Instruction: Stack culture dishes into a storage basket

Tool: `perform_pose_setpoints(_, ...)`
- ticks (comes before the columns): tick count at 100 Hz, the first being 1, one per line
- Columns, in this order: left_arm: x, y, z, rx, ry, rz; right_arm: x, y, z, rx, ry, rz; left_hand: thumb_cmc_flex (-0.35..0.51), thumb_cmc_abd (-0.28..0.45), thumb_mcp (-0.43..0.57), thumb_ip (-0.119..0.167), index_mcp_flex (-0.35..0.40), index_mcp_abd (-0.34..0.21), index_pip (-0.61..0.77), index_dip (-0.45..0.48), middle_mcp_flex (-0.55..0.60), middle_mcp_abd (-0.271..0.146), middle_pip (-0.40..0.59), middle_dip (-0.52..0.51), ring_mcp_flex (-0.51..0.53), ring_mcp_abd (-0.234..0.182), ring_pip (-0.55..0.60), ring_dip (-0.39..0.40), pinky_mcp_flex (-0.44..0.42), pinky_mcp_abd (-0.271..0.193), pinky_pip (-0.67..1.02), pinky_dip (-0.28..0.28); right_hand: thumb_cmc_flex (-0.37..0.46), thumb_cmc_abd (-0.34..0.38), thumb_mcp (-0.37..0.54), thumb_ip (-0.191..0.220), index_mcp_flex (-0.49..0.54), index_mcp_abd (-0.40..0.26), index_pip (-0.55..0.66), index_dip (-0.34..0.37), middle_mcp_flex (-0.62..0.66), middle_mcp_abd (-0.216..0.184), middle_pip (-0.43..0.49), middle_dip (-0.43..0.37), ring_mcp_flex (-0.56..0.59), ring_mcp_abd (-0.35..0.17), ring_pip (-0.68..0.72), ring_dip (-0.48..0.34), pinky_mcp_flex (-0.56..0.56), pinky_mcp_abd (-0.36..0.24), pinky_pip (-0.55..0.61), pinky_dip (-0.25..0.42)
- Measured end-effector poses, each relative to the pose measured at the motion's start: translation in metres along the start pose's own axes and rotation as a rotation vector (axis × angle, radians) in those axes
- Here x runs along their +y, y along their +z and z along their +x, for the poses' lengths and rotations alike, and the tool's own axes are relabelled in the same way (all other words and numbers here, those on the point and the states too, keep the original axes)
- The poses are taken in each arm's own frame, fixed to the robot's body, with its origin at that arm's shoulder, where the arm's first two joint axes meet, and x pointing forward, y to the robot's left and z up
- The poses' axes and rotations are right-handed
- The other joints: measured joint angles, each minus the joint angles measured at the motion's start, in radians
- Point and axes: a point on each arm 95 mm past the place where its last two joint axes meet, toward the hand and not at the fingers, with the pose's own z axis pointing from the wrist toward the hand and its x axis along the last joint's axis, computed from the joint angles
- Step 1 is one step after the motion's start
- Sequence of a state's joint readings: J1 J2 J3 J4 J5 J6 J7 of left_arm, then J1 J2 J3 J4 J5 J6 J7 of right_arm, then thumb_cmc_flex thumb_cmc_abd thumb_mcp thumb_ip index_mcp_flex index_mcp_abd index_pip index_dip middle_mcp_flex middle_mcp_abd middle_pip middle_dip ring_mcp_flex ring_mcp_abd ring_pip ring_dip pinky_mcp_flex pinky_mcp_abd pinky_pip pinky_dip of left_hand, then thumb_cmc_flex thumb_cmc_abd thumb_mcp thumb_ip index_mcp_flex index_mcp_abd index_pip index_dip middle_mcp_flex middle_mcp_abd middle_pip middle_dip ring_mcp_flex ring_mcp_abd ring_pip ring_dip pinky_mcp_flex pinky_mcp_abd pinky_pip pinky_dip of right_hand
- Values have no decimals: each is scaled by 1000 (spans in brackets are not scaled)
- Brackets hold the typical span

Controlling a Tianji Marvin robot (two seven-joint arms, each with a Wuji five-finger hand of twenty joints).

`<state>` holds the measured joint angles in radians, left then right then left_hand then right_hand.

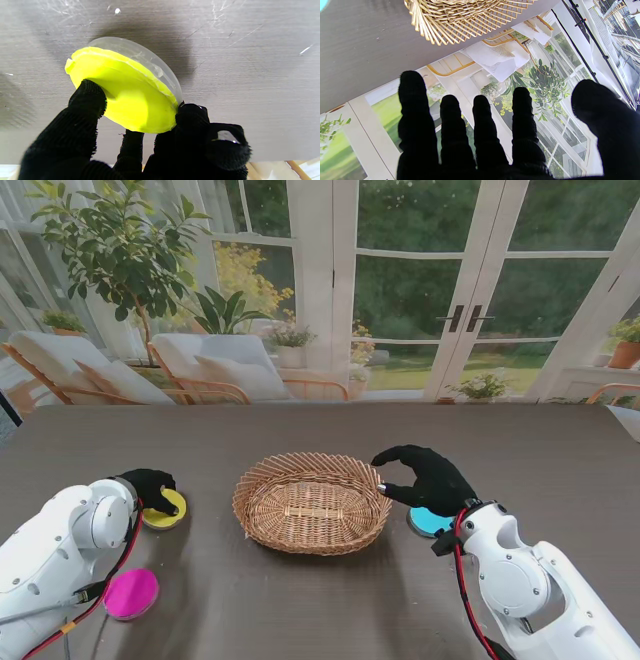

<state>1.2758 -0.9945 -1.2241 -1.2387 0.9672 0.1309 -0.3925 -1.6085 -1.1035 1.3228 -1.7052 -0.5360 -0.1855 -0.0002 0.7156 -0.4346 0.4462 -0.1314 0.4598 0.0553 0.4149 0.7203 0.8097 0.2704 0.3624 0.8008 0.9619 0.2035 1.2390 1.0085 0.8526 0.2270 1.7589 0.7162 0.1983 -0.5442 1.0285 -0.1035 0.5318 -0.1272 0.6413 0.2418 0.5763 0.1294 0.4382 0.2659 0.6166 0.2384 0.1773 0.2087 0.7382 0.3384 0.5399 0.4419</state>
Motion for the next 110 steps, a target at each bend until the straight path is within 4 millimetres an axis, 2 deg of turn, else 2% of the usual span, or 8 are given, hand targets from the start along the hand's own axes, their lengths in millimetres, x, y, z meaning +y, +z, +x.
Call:
perform_pose_setpoints(6,0,0,0,-2,-21,0,0,0,0,-1,0,0,11,-13,-1,-3,12,1,7,9,43,-2,-8,164,26,0,0,-9,7,0,0,-2,0,0,0,0,0,0,0,0,0,0,0,0,0,0,0,0,0,0,0,0)
perform_pose_setpoints(12,1,0,0,-5,-49,5,0,0,0,-1,0,1,50,-36,-30,-43,29,2,24,53,118,-5,-61,308,54,0,0,-24,31,0,0,-22,0,0,0,0,0,0,0,0,0,0,0,0,0,0,0,0,0,0,0,0)
perform_pose_setpoints(23,2,0,0,-5,-67,28,0,0,0,-1,0,1,61,-63,-43,-56,52,2,59,84,175,-15,-78,403,101,0,0,-31,64,1,1,-38,0,0,0,0,0,0,0,0,0,0,0,0,0,0,0,0,0,0,0,0)
perform_pose_setpoints(51,8,-3,-4,16,-255,57,0,-1,0,-1,0,1,200,-64,-120,-65,85,4,91,38,185,-14,-65,470,130,0,-55,-55,77,4,-88,-50,0,0,0,0,10,0,-1,0,0,0,0,0,0,0,0,0,0,0,0,0)
perform_pose_setpoints(76,11,-9,-7,16,-409,97,0,-1,0,-1,0,-1,317,-65,-158,-66,136,7,92,-8,198,-4,-65,472,179,0,-244,-98,105,16,-321,16,0,0,0,0,10,0,-1,0,0,0,0,0,0,0,0,0,0,0,0,0)
perform_pose_setpoints(84,11,-12,-8,26,-479,105,0,-1,1,-1,0,-1,400,-46,-249,-62,156,7,105,-9,199,-5,-52,472,180,0,-309,-99,105,16,-390,49,0,0,0,0,10,0,-1,0,0,0,0,0,0,0,0,0,0,0,0,0)
perform_pose_setpoints(104,6,-22,-9,64,-619,129,0,-1,1,-2,2,0,452,-26,-292,-19,188,7,142,-14,198,1,-35,472,180,0,-375,-109,105,16,-426,64,0,0,0,0,10,1,-1,0,0,0,0,0,0,0,0,0,0,0,0,0)
perform_pose_setpoints(110,3,-26,-9,84,-670,139,0,-1,1,-2,2,0,450,-52,-209,-12,193,19,150,-14,197,3,-44,482,180,0,-382,-125,105,16,-437,68,0,0,0,0,10,1,-1,0,0,0,0,0,0,0,0,0,0,0,0,0)
